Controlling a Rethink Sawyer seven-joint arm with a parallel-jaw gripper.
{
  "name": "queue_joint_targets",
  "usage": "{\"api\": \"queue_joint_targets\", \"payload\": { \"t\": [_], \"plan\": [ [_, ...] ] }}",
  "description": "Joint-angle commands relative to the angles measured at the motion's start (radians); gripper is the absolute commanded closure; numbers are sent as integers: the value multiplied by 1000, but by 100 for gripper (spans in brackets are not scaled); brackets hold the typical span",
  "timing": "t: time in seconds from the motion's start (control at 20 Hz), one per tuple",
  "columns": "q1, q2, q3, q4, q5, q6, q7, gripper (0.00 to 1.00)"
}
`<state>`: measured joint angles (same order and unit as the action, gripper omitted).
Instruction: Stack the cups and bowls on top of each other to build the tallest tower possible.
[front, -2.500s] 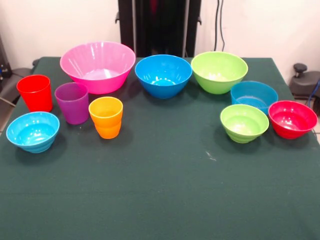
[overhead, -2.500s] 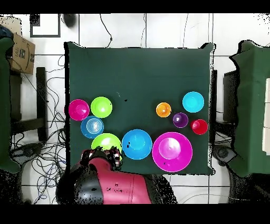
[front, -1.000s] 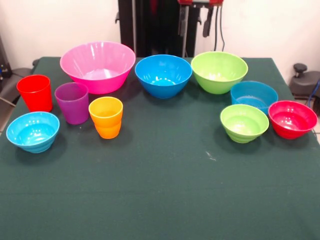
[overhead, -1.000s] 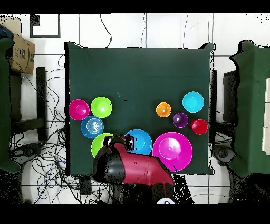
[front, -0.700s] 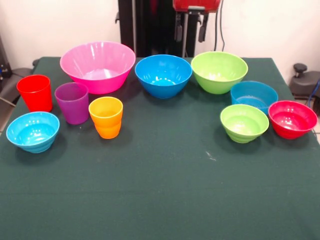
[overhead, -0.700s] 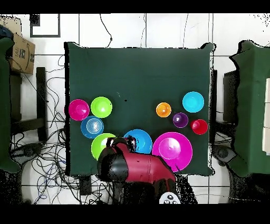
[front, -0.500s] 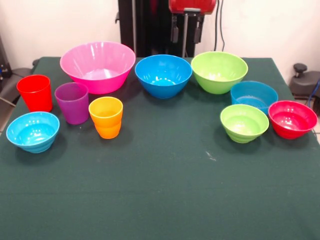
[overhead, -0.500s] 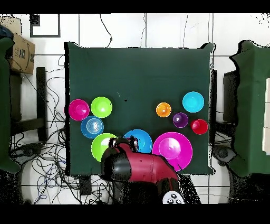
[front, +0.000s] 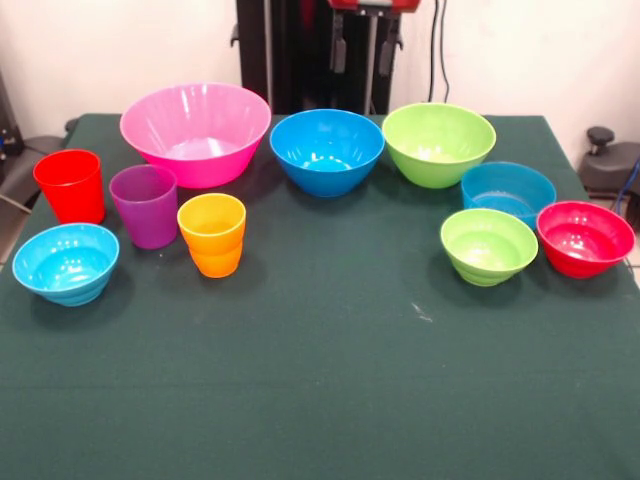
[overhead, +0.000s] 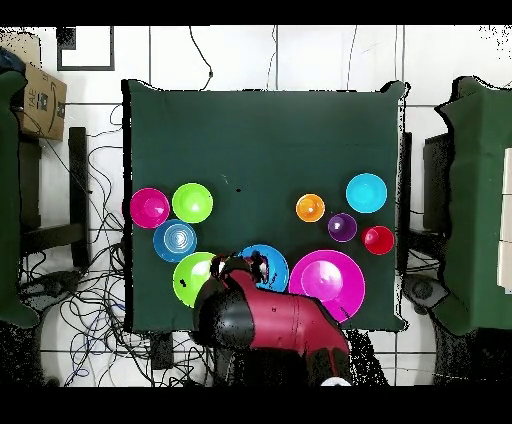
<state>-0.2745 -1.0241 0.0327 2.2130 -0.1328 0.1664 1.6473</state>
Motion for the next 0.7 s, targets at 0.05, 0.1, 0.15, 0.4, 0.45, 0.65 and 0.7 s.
{"api": "queue_joint_targets", "payload": {
  "t": [0.05,0.1,0.15,0.4,0.45,0.65,0.7],
  "plan": [
    [-22,-12,101,17,-43,116,20,0],
    [-21,-10,101,13,-43,117,21,0],
    [-28,-17,103,15,-43,120,16,0],
    [-73,-52,130,4,-40,176,-31,0],
    [-89,-51,139,3,-43,179,-40,0],
    [-149,-34,175,-9,-67,175,-69,0],
    [-162,-25,183,-14,-76,172,-74,0]
  ]
}}
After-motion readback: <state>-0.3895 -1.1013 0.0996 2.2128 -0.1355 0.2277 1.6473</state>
